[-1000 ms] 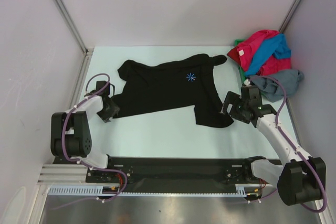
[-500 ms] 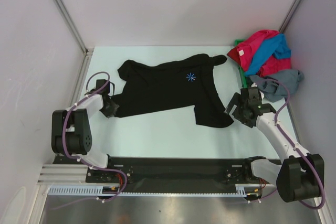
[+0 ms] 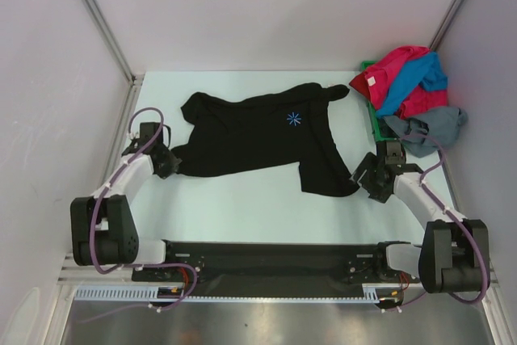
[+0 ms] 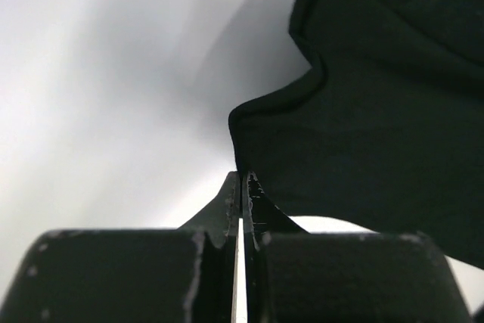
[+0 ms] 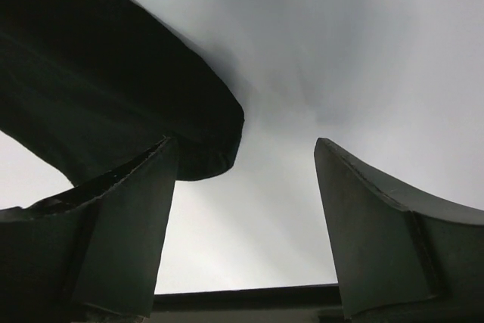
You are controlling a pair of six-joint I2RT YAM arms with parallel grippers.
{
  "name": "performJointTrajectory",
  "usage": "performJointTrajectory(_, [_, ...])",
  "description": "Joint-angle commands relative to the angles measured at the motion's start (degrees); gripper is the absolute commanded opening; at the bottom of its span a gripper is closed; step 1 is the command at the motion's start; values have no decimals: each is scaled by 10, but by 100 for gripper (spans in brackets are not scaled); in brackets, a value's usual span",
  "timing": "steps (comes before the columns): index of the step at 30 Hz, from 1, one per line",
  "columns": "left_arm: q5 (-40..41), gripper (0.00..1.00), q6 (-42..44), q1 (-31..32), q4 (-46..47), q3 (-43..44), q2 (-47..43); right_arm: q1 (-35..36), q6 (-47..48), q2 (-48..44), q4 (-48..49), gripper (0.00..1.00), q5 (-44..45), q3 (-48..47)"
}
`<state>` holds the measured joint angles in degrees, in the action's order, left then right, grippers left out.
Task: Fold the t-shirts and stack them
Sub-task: Flatten the tshirt out
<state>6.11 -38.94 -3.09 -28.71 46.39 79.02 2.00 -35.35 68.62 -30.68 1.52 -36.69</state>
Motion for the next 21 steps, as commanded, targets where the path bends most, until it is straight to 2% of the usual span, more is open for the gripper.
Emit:
performJointTrajectory(1, [-29, 0, 19, -2, -6, 3, -26, -2, -2, 12, 42, 77, -30, 11])
performJointTrajectory(4, [-36, 0, 19, -2, -6, 2, -30, -4, -21, 6, 56, 77, -34, 27])
performJointTrajectory(5, [-38, 0, 20, -2, -6, 1, -31, -4, -27, 4, 68, 71, -39, 31])
performJointTrajectory(8, [-40, 0, 21, 0, -1, -2, -34, -4, -35, 2, 90, 70, -38, 45])
performJointTrajectory(13, [-41, 0, 21, 1, 1, -5, -43, -9, -38, 14, 112, 58, -34, 51])
performJointTrajectory(14, [-41, 0, 21, 2, 1, -5, -45, -10, -39, 15, 118, 47, -35, 52])
performJointTrajectory(16, [-41, 0, 19, 3, 1, -5, -49, -11, -43, 15, 121, 34, -40, 54])
performJointTrajectory(17, [-44, 0, 20, 2, 1, -4, -51, -11, -45, 13, 127, 24, -43, 57])
performJointTrajectory(19, [-48, 0, 22, 3, 1, -2, -57, -11, -45, 6, 131, 13, -51, 57])
performJointTrajectory(20, [-51, 0, 24, 3, 1, 0, -62, -12, -46, 0, 134, 0, -56, 56])
performJointTrajectory(21, [-56, 0, 26, 3, 1, 3, -66, -12, -47, -7, 133, 0, -63, 51])
